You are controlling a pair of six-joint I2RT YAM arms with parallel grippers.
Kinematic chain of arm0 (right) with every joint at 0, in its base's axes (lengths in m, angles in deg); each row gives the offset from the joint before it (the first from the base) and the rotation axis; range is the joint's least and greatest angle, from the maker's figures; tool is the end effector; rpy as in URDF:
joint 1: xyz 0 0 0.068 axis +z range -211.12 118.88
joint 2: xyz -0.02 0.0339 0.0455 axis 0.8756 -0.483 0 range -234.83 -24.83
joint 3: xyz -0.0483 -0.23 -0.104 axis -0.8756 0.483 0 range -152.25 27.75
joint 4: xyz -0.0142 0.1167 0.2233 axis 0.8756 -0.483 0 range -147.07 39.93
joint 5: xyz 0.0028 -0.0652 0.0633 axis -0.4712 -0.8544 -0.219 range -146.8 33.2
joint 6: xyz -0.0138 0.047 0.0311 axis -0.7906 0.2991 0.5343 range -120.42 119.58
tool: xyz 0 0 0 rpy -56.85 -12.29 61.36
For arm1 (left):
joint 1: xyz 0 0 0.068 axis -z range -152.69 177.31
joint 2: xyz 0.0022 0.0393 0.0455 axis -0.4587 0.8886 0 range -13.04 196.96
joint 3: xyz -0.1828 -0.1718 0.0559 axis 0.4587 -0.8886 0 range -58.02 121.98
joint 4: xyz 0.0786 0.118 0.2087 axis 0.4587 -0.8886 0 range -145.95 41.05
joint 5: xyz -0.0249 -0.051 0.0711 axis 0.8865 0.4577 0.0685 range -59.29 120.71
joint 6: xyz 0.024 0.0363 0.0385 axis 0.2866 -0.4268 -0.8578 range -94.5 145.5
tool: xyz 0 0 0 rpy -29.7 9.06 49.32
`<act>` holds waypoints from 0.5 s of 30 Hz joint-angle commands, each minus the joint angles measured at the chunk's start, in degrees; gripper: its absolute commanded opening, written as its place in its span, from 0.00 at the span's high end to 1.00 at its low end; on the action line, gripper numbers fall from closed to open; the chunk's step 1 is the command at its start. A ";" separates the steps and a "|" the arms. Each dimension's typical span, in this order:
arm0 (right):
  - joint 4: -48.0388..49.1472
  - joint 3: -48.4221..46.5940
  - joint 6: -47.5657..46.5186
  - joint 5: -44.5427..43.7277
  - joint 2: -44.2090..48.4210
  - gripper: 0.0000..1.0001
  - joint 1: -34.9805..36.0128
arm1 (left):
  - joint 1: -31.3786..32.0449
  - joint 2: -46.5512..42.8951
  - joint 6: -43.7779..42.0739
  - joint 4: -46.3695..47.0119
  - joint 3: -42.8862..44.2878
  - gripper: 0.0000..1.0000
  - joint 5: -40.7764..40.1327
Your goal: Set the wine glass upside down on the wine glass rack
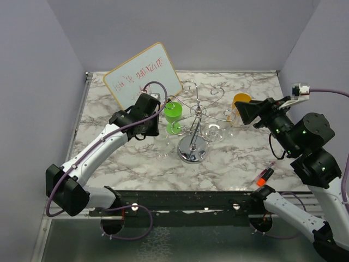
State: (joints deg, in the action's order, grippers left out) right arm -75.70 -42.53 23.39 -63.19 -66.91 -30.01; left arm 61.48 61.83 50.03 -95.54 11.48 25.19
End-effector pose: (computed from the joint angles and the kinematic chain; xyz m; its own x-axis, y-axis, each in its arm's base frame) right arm 0.1141 0.0633 0.4487 -0.1339 0.3881 -0.9119 -0.3981 0.8216 0.4081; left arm 0.2226 -0.1463 0.2993 -0.8045 0.0468 -0.5921 0.1936 0.9631 -0.1869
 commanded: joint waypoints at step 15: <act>2.50 -2.20 0.11 1.58 -2.04 0.31 0.08 | -0.34 -0.29 -3.88 -4.45 0.99 1.00 2.38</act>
State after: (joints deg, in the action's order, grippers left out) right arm -74.93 -42.62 23.13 -63.01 -68.20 -30.01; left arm 61.44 63.36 46.89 -97.99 11.65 27.44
